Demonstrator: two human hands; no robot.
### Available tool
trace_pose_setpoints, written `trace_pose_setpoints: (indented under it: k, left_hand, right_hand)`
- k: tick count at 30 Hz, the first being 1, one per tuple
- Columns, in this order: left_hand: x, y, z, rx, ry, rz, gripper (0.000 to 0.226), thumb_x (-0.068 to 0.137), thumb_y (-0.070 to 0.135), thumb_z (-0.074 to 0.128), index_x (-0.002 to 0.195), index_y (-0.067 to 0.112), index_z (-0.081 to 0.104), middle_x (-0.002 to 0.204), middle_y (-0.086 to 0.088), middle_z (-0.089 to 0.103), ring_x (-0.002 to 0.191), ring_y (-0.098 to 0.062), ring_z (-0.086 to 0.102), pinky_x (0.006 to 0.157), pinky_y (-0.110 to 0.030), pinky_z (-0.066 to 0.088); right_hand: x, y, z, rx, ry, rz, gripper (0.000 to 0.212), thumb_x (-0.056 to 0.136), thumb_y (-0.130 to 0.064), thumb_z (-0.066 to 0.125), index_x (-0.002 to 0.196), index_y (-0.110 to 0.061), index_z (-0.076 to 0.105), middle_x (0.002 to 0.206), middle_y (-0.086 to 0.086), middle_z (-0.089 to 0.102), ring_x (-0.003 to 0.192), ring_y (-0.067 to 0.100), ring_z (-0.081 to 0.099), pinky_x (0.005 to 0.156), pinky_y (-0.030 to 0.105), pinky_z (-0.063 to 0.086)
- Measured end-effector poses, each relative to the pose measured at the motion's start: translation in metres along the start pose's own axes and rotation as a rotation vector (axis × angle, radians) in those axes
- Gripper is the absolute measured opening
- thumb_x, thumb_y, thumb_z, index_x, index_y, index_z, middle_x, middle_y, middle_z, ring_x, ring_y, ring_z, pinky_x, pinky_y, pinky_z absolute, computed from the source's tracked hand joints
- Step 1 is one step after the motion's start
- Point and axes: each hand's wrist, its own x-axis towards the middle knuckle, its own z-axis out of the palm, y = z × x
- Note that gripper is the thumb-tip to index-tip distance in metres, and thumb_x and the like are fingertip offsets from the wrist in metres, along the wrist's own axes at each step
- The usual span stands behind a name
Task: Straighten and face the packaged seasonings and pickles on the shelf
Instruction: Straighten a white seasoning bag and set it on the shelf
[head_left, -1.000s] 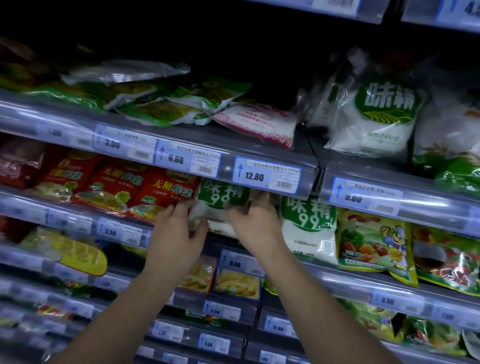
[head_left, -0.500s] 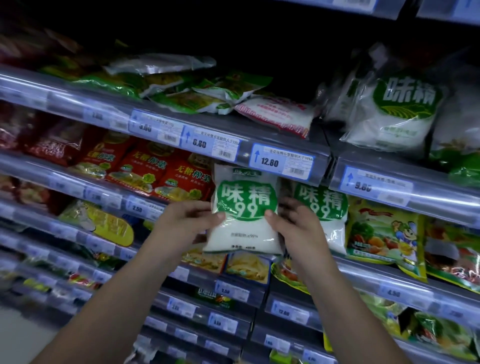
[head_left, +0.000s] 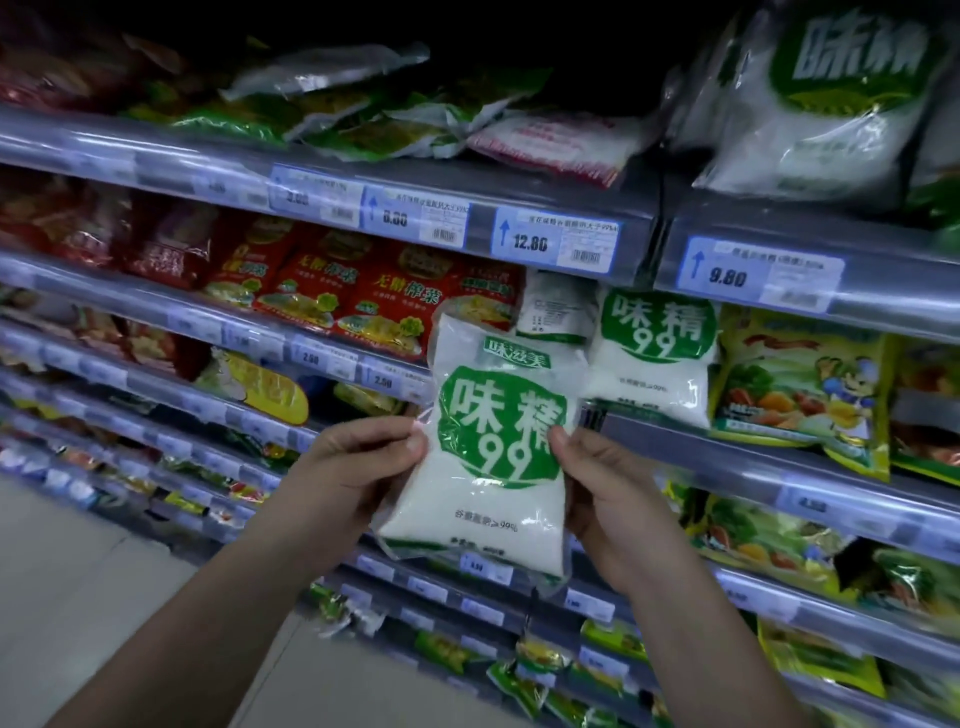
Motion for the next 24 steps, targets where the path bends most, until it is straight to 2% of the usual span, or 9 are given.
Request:
trace_pose_setpoints:
  k: [2, 4, 6, 10, 12, 14, 19, 22, 24]
  left_hand:
    - [-0.001, 0.004, -0.003, 0.103, 0.043, 0.069, 0.017, 0.091, 0.013, 0.063, 0.089, 0.011, 0.080, 0.085, -0.012, 0.075, 0.075, -0.026, 0.067, 0.061, -0.029, 0.058]
    - [0.000, 0.011, -0.004, 0.159, 0.067, 0.131, 0.019, 0.094, 0.023, 0.062, 0.096, 0.013, 0.078, 0.091, -0.010, 0.078, 0.077, -0.022, 0.072, 0.063, -0.024, 0.059]
    - [0.005, 0.017, -0.006, 0.212, 0.090, 0.200, 0.011, 0.088, 0.022, 0.069, 0.091, 0.017, 0.078, 0.086, -0.004, 0.079, 0.073, -0.013, 0.074, 0.063, -0.019, 0.058]
    - [0.019, 0.028, -0.021, 0.054, -0.017, 0.165, 0.007, 0.075, 0.019, 0.072, 0.069, 0.020, 0.076, 0.077, -0.002, 0.075, 0.073, -0.019, 0.071, 0.068, -0.029, 0.060]
    - [0.026, 0.032, -0.033, 0.001, -0.119, 0.125, 0.005, 0.074, 0.015, 0.074, 0.071, 0.018, 0.074, 0.077, -0.004, 0.071, 0.076, -0.024, 0.068, 0.070, -0.033, 0.058]
    - [0.035, 0.037, -0.047, 0.088, -0.126, 0.172, 0.007, 0.079, 0.009, 0.077, 0.078, 0.012, 0.071, 0.078, -0.016, 0.065, 0.077, -0.029, 0.066, 0.069, -0.037, 0.058]
    - [0.068, 0.063, -0.089, 0.108, -0.154, 0.204, 0.021, 0.069, 0.019, 0.078, 0.064, 0.008, 0.061, 0.067, -0.011, 0.057, 0.063, -0.022, 0.059, 0.060, -0.028, 0.056]
    - [0.086, 0.073, -0.101, 0.188, -0.222, 0.215, 0.019, 0.078, 0.019, 0.080, 0.074, 0.008, 0.065, 0.080, -0.022, 0.058, 0.073, -0.026, 0.060, 0.067, -0.039, 0.056]
    - [0.092, 0.078, -0.101, 0.241, -0.206, 0.263, 0.013, 0.086, 0.026, 0.073, 0.087, 0.014, 0.071, 0.086, -0.012, 0.068, 0.079, -0.018, 0.064, 0.073, -0.038, 0.055]
  right_hand:
    - [-0.003, 0.000, 0.002, -0.048, 0.053, -0.068, 0.025, 0.073, -0.027, 0.076, 0.090, -0.009, 0.077, 0.098, 0.019, 0.078, 0.086, 0.031, 0.072, 0.076, 0.039, 0.060]
    - [-0.005, 0.000, 0.007, -0.132, 0.059, -0.106, 0.021, 0.080, -0.021, 0.073, 0.095, -0.008, 0.077, 0.100, 0.021, 0.078, 0.087, 0.029, 0.075, 0.075, 0.035, 0.061]
    - [-0.007, 0.000, 0.015, -0.220, 0.016, -0.116, 0.016, 0.088, -0.017, 0.067, 0.100, -0.012, 0.078, 0.101, 0.018, 0.079, 0.091, 0.027, 0.076, 0.079, 0.035, 0.061]
    - [0.001, -0.001, 0.040, -0.163, 0.009, -0.108, 0.029, 0.087, -0.035, 0.061, 0.105, -0.022, 0.079, 0.112, 0.004, 0.079, 0.107, 0.020, 0.073, 0.094, 0.038, 0.057]
    - [0.009, 0.000, 0.058, -0.126, 0.015, -0.107, 0.033, 0.088, -0.041, 0.057, 0.107, -0.024, 0.078, 0.114, 0.002, 0.079, 0.108, 0.018, 0.073, 0.088, 0.034, 0.058]
    - [0.019, 0.002, 0.077, -0.126, 0.056, -0.117, 0.029, 0.092, -0.038, 0.056, 0.092, -0.026, 0.083, 0.105, 0.002, 0.081, 0.099, 0.016, 0.077, 0.076, 0.027, 0.060]
    - [0.046, 0.008, 0.107, -0.068, 0.169, -0.144, 0.031, 0.090, -0.033, 0.058, 0.091, -0.012, 0.082, 0.106, 0.016, 0.079, 0.098, 0.029, 0.076, 0.076, 0.036, 0.062]
    - [0.057, 0.011, 0.120, -0.055, 0.201, -0.153, 0.033, 0.092, -0.032, 0.056, 0.083, -0.015, 0.083, 0.099, 0.016, 0.080, 0.088, 0.027, 0.078, 0.080, 0.043, 0.060]
    - [0.061, 0.015, 0.124, -0.103, 0.215, -0.169, 0.036, 0.094, -0.033, 0.054, 0.084, -0.016, 0.084, 0.099, 0.015, 0.081, 0.090, 0.027, 0.078, 0.081, 0.041, 0.060]
